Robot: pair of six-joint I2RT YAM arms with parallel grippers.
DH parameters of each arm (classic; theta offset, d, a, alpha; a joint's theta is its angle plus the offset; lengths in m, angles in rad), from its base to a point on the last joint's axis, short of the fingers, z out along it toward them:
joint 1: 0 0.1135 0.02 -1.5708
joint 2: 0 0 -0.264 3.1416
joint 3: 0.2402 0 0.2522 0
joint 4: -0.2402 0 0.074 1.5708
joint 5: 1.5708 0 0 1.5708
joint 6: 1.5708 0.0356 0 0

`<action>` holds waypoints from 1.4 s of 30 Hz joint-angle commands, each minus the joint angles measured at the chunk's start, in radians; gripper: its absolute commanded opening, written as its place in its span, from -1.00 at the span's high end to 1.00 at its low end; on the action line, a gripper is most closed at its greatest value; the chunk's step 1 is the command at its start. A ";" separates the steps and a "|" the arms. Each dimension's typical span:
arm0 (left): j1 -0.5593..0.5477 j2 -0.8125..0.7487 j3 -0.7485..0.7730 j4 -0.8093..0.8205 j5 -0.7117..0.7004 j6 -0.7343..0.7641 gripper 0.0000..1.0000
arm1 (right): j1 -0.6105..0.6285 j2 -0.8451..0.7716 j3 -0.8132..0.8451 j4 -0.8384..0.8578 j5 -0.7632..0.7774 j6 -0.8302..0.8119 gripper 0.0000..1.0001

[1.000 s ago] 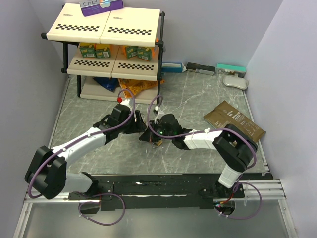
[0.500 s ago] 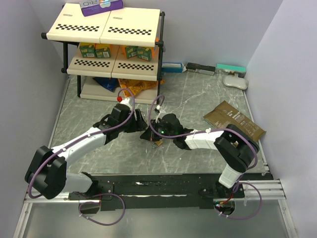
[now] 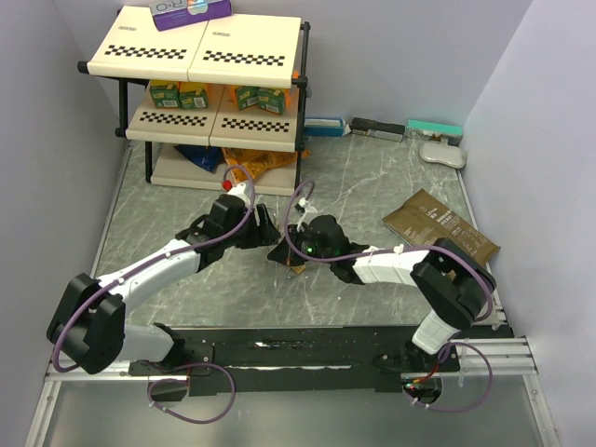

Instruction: Unlock with the key

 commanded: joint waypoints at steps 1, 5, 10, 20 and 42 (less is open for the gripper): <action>-0.014 -0.017 0.022 0.000 0.069 -0.001 0.98 | -0.051 -0.071 -0.002 0.069 0.135 -0.024 1.00; -0.014 -0.011 0.024 0.000 0.077 -0.002 0.98 | -0.051 -0.083 -0.010 0.081 0.141 -0.026 1.00; -0.014 -0.005 0.020 0.006 0.086 -0.005 0.98 | -0.049 -0.079 -0.013 0.126 0.133 -0.006 1.00; -0.014 -0.004 0.017 0.020 0.109 -0.008 0.98 | -0.048 -0.053 -0.002 0.164 0.147 0.000 1.00; -0.020 0.015 0.016 0.033 0.149 -0.018 0.98 | -0.048 -0.025 0.052 0.210 0.213 -0.027 1.00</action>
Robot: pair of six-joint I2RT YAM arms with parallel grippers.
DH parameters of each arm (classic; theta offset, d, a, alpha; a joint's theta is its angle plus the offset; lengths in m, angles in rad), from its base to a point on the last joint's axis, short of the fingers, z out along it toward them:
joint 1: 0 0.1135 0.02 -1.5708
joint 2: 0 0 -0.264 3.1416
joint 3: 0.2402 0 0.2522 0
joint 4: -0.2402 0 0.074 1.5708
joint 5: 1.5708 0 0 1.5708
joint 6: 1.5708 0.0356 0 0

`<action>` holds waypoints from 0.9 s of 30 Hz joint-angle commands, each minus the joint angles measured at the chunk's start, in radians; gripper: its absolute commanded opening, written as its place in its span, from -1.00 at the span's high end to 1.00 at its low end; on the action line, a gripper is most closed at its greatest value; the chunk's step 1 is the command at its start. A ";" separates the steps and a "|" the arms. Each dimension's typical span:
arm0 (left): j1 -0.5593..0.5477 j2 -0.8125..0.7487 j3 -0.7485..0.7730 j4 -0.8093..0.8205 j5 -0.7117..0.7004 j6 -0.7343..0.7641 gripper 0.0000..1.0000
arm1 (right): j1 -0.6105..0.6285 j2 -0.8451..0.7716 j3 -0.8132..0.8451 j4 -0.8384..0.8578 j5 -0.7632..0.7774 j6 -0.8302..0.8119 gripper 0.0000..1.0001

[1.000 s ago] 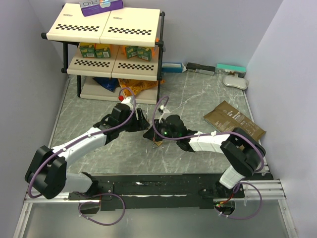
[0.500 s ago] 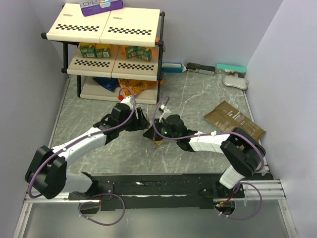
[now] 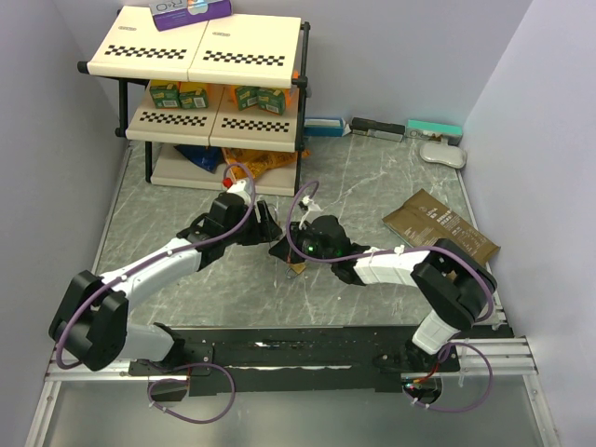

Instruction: Unlock with the key

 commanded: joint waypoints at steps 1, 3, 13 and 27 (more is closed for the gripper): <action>-0.027 0.000 0.014 -0.027 0.128 -0.016 0.98 | -0.045 -0.024 0.063 0.162 0.160 -0.028 1.00; -0.029 0.000 0.016 -0.027 0.128 -0.014 0.98 | -0.046 -0.031 0.053 0.175 0.171 -0.028 1.00; -0.053 0.002 0.017 -0.025 0.125 -0.010 0.98 | -0.049 -0.067 0.060 0.164 0.203 -0.048 1.00; -0.072 0.022 0.025 -0.027 0.157 -0.001 0.98 | -0.065 -0.108 0.051 0.187 0.237 -0.113 1.00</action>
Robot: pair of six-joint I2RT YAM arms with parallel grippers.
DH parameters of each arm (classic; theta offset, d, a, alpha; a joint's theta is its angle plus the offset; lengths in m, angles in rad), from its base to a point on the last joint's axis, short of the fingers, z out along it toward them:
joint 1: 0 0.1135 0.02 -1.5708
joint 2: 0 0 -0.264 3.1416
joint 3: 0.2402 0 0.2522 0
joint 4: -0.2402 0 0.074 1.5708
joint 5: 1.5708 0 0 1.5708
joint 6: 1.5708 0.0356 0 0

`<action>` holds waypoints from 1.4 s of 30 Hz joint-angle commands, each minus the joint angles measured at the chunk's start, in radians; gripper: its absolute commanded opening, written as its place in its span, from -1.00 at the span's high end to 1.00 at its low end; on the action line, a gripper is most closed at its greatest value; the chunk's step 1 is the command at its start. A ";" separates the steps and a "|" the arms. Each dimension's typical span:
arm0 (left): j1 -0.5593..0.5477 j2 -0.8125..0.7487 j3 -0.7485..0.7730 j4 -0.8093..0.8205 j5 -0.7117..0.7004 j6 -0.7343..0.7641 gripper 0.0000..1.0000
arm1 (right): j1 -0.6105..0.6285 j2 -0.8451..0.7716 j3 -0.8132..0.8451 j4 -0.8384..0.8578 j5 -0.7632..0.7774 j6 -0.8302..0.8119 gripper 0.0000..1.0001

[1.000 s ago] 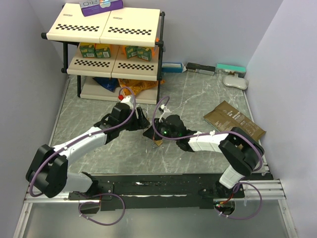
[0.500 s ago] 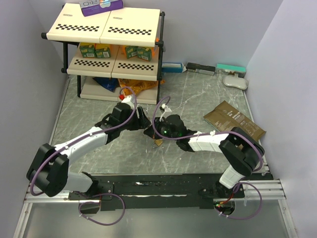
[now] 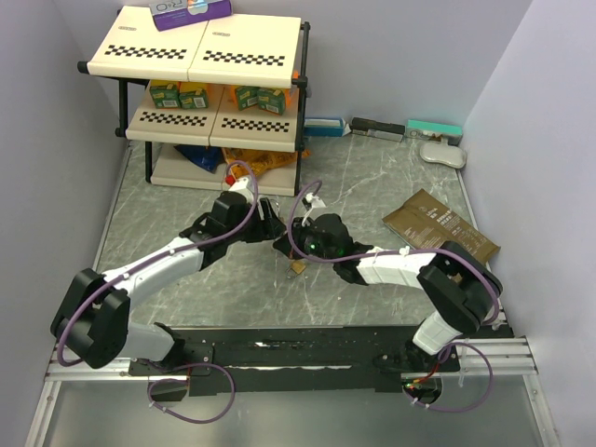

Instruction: Unlock with the key

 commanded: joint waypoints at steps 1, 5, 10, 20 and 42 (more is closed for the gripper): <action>-0.056 0.009 0.022 -0.083 0.160 0.005 0.98 | -0.058 -0.077 0.046 0.207 0.156 -0.053 1.00; -0.058 0.021 0.028 -0.090 0.167 0.009 0.98 | -0.055 -0.093 0.034 0.233 0.166 -0.079 1.00; -0.058 0.039 0.034 -0.095 0.188 0.009 0.98 | -0.057 -0.119 0.009 0.284 0.189 -0.105 1.00; -0.064 0.070 0.046 -0.104 0.217 0.015 0.98 | -0.048 -0.126 0.003 0.336 0.202 -0.146 1.00; -0.089 0.078 0.071 -0.145 0.170 0.015 0.98 | -0.020 -0.200 -0.034 0.392 0.254 -0.166 1.00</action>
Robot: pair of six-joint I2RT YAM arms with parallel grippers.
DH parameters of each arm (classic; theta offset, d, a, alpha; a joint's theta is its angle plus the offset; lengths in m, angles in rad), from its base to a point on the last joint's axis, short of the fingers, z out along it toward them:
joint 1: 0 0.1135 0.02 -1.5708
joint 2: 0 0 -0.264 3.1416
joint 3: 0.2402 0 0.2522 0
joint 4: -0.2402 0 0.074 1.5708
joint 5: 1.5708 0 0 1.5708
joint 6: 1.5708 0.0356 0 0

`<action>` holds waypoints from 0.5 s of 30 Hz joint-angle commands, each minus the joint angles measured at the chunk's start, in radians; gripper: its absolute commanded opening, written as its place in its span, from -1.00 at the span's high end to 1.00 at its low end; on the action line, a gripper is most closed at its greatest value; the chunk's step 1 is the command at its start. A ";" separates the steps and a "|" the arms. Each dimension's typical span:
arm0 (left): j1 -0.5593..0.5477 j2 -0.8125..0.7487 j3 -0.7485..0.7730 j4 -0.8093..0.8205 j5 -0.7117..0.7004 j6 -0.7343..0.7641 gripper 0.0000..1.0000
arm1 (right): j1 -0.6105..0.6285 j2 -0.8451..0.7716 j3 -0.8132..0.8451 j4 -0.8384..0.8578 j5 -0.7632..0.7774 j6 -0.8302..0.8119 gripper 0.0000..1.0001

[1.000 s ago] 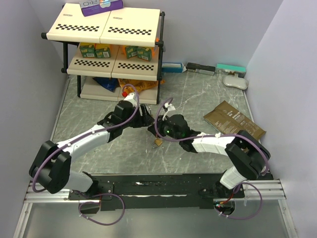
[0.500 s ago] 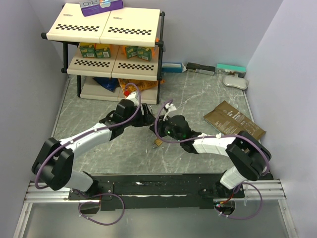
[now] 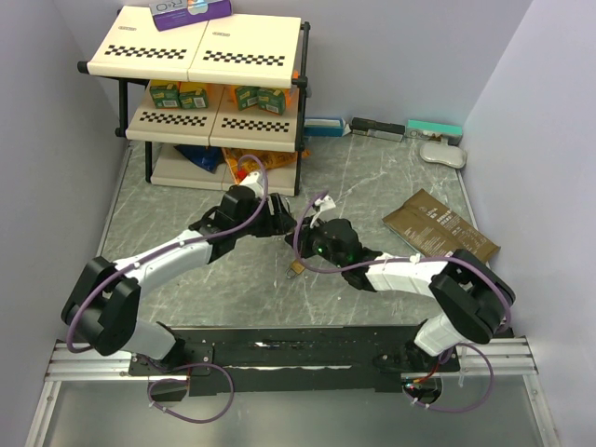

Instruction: Unlock with the key

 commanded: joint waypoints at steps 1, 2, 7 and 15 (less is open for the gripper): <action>-0.063 -0.026 0.004 -0.202 0.073 0.016 0.98 | -0.016 -0.118 0.046 0.308 0.115 0.031 1.00; -0.063 -0.037 0.013 -0.214 0.047 0.011 0.98 | -0.014 -0.125 0.038 0.300 0.111 0.042 1.00; -0.063 -0.141 -0.024 -0.170 -0.059 -0.081 0.98 | 0.009 -0.164 0.004 0.245 0.101 0.076 1.00; -0.064 -0.212 -0.016 -0.167 -0.093 -0.144 0.98 | 0.046 -0.263 -0.063 0.190 0.115 0.073 1.00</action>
